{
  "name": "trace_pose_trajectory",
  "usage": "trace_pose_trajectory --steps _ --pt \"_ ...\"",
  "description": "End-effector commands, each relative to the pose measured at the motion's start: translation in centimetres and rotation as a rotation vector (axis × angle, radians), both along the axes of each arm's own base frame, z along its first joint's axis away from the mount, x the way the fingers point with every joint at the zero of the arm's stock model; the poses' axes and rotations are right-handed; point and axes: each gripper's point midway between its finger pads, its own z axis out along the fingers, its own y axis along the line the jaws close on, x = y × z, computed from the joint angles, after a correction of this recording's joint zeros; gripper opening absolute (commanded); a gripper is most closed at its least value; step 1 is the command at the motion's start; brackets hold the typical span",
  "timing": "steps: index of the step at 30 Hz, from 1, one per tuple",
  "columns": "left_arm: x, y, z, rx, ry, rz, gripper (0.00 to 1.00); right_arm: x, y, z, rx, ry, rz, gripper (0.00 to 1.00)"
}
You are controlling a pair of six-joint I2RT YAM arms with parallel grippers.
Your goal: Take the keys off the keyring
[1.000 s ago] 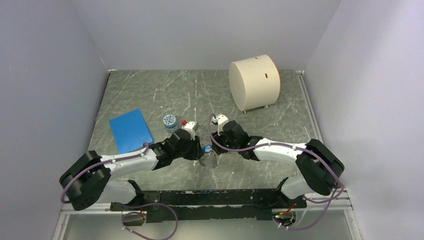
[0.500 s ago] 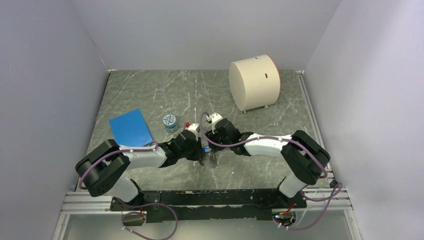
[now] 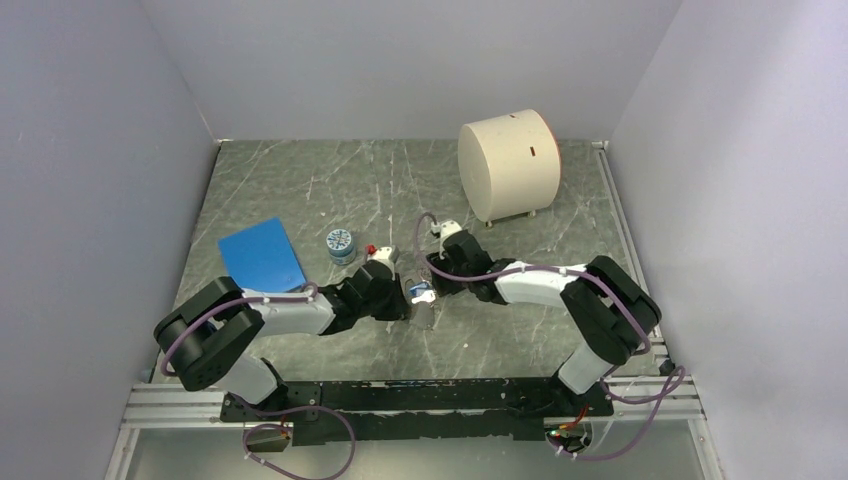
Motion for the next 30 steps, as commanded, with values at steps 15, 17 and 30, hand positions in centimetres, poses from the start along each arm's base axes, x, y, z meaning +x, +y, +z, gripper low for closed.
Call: trace_pose_trajectory --steps 15,17,30 --pt "-1.1 2.0 -1.0 0.026 0.012 0.033 0.21 -1.5 1.6 5.8 0.202 -0.157 0.215 0.49" --pt "-1.0 1.9 0.1 0.001 -0.019 0.027 0.25 -2.2 2.6 6.0 0.189 -0.169 0.286 0.50" --pt "-1.2 6.2 4.7 -0.022 -0.150 0.158 0.36 -4.9 6.3 3.8 0.069 -0.129 0.654 0.63"
